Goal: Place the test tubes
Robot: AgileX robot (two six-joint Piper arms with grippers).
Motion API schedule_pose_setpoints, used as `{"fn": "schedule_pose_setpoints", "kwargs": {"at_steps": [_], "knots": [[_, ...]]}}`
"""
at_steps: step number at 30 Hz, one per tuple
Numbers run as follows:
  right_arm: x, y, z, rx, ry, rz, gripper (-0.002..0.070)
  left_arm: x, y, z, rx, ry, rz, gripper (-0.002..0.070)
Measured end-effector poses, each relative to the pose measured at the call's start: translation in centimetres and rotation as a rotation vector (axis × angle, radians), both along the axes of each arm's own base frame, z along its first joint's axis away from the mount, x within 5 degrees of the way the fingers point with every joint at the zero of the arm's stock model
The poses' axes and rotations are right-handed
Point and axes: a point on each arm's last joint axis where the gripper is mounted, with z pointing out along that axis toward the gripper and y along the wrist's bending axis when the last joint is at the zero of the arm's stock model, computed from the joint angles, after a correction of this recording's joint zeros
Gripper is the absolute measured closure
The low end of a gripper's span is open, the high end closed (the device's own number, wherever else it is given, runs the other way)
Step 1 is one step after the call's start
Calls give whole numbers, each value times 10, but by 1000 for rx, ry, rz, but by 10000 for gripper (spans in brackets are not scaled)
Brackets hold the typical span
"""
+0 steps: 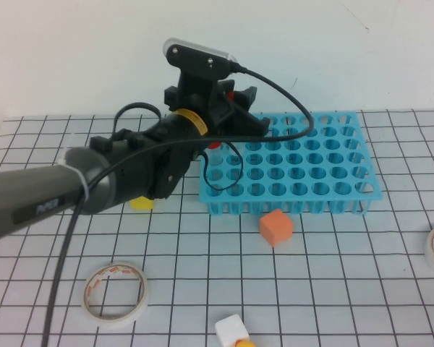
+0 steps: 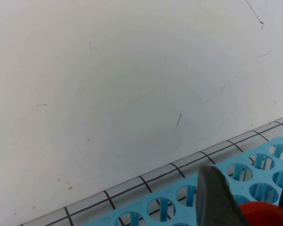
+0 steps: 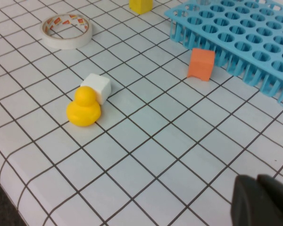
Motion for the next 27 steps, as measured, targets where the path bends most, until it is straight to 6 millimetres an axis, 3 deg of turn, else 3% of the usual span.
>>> {"fn": "schedule_pose_setpoints", "kwargs": {"at_steps": [9,27], "knots": [[0,0,0,0,0,0,678,12,-2,-26,4,48,18,422],[0,0,0,0,0,0,678,19,-3,-34,-49,16,39,422]]}}
